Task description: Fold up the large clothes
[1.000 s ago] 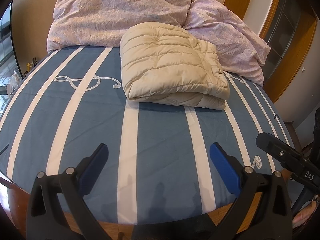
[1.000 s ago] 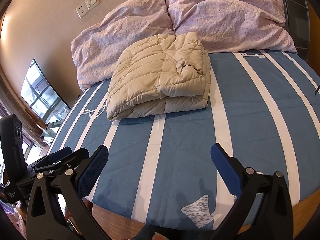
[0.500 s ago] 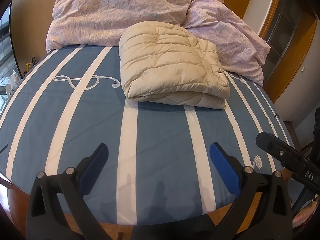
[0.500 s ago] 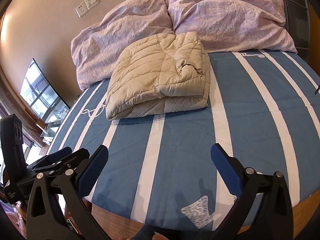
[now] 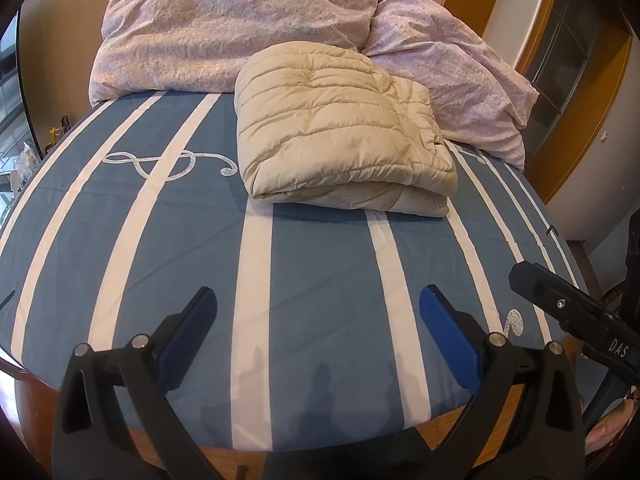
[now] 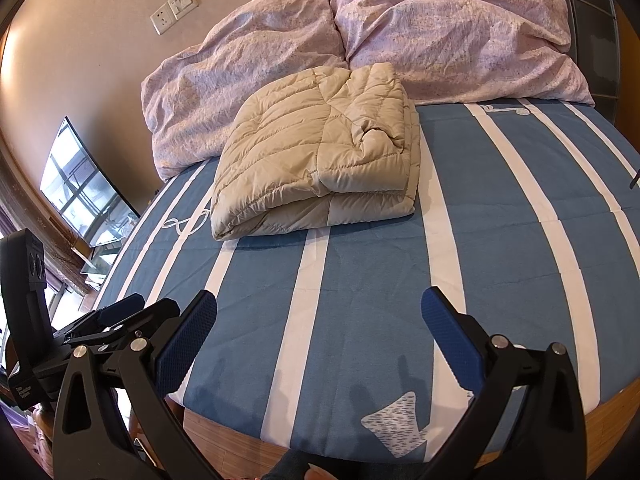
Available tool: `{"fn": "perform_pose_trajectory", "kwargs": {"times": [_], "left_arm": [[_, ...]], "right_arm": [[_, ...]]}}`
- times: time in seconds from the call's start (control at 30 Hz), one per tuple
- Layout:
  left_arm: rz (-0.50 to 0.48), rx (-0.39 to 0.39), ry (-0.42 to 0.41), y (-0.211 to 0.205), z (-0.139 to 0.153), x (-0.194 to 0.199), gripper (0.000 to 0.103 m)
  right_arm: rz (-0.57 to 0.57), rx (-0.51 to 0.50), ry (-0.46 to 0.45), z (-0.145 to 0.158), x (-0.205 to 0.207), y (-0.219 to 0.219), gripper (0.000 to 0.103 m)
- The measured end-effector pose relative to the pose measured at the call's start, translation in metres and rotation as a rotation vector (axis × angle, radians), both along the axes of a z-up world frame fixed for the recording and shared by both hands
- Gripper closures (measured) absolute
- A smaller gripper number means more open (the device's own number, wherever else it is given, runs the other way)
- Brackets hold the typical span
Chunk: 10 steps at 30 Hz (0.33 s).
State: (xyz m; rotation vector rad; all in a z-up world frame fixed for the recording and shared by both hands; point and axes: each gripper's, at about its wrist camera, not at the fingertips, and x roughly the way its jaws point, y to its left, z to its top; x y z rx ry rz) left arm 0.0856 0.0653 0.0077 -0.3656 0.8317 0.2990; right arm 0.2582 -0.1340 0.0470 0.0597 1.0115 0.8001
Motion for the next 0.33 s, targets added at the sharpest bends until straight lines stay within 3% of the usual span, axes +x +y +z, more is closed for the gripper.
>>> {"fn": "perform_pose_trajectory", "kwargs": {"times": [0.33], "left_arm": [[-0.001,-0.005,0.005,0.0009,-0.0017,-0.0001,0.002]], "right_arm": [[-0.002,0.0,0.0,0.0004,0.0002,0.0011,0.001]]}}
